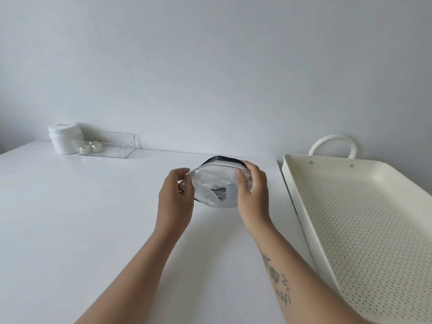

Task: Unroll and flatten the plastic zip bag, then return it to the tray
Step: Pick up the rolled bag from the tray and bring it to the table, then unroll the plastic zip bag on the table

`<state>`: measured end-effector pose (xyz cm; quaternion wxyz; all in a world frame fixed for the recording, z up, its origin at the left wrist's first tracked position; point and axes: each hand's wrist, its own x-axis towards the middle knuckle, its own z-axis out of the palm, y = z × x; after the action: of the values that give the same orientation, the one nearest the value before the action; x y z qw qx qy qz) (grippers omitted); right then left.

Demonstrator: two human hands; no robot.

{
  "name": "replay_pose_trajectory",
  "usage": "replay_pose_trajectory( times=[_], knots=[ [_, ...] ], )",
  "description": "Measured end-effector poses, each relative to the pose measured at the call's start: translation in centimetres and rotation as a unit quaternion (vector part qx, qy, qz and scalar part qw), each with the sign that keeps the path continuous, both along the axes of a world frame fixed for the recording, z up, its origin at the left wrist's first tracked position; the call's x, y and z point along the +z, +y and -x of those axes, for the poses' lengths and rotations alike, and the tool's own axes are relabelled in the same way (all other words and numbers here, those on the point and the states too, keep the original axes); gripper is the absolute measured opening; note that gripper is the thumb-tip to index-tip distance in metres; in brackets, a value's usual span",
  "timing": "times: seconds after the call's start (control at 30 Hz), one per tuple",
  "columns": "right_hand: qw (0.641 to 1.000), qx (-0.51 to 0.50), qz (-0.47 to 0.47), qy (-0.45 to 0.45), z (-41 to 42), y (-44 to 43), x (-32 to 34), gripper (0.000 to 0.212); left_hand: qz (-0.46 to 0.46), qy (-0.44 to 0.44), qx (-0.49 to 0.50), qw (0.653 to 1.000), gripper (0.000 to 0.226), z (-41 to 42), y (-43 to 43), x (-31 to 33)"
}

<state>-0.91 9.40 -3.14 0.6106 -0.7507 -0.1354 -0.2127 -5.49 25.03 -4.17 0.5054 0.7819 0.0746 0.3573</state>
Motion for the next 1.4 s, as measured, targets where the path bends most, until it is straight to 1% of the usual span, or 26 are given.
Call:
replay_pose_trajectory(
  times=[0.13,0.23,0.3,0.43,0.5,0.53,0.63,0.67,0.7,0.73,0.8,0.87,0.93,1.0,1.07,1.13,1.2,1.27,1.33,1.4],
  knots=[
    [0.999,-0.014,-0.014,0.048,-0.1,0.0,-1.5,0.033,0.012,0.021,-0.013,1.0,0.018,-0.6,0.5,-1.4],
    [0.993,-0.006,-0.032,0.112,-0.4,-0.2,-1.9,0.041,0.094,0.045,-0.046,0.994,0.024,-0.5,0.6,-1.7],
    [0.989,0.007,-0.052,0.141,-0.6,-0.4,-1.9,0.044,0.162,0.064,-0.079,0.981,0.029,-0.3,0.6,-1.6],
    [0.97,0.034,-0.138,0.199,-0.4,-0.4,-1.9,0.041,0.239,0.094,-0.174,0.951,0.034,0.4,0.8,-1.0],
    [0.951,0.077,-0.186,0.236,-0.4,-0.5,-1.9,0.047,0.289,0.086,-0.21,0.93,0.042,0.4,1.2,-0.7],
    [0.935,0.114,-0.222,0.25,-0.5,-0.6,-1.9,0.05,0.311,0.074,-0.223,0.921,0.046,0.4,1.5,-0.6],
    [0.872,0.227,-0.339,0.271,-0.8,-0.9,-1.4,0.051,0.343,0.045,-0.235,0.908,0.033,0.4,2.3,-0.4],
    [0.857,0.251,-0.357,0.275,-0.8,-1.0,-1.2,0.049,0.351,0.04,-0.239,0.904,0.03,0.4,2.6,-0.4],
    [0.847,0.271,-0.362,0.28,-0.7,-1.0,-1.1,0.048,0.365,0.035,-0.243,0.898,0.033,0.3,2.9,-0.3],
    [0.842,0.287,-0.358,0.284,-0.8,-1.0,-1.2,0.048,0.383,0.033,-0.246,0.89,0.04,0.3,3.1,-0.2],
    [0.844,0.311,-0.33,0.286,-0.8,-1.1,-1.2,0.05,0.407,0.032,-0.242,0.88,0.05,0.1,3.7,-0.1],
    [0.851,0.328,-0.301,0.278,-0.7,-1.1,-1.2,0.049,0.423,0.025,-0.232,0.876,0.045,0.1,4.2,0.1],
    [0.861,0.333,-0.282,0.26,-0.6,-1.0,-1.1,0.042,0.437,0.028,-0.223,0.871,0.037,0.2,4.6,0.1],
    [0.874,0.322,-0.266,0.248,-0.5,-1.1,-1.2,0.036,0.424,0.032,-0.241,0.872,0.033,0.3,5.1,0.0],
    [0.888,0.306,-0.249,0.236,-0.6,-1.0,-1.3,0.029,0.407,0.026,-0.257,0.876,0.022,0.4,5.5,0.1],
    [0.907,0.281,-0.227,0.218,-0.6,-1.0,-1.5,0.025,0.392,0.021,-0.254,0.884,0.016,0.5,5.9,0.0],
    [0.929,0.248,-0.191,0.196,-0.7,-1.0,-1.7,0.023,0.377,0.022,-0.25,0.892,0.015,0.5,6.1,-0.1],
    [0.95,0.214,-0.152,0.17,-0.8,-1.1,-1.9,0.015,0.363,0.027,-0.251,0.897,0.016,0.5,6.3,-0.2],
    [0.965,0.184,-0.119,0.142,-1.0,-1.3,-2.0,0.009,0.351,0.038,-0.251,0.901,0.018,0.6,6.5,-0.3],
    [0.977,0.154,-0.084,0.119,-1.2,-1.5,-2.2,0.008,0.338,0.054,-0.247,0.907,0.02,0.7,6.8,-0.4]
  ],
)
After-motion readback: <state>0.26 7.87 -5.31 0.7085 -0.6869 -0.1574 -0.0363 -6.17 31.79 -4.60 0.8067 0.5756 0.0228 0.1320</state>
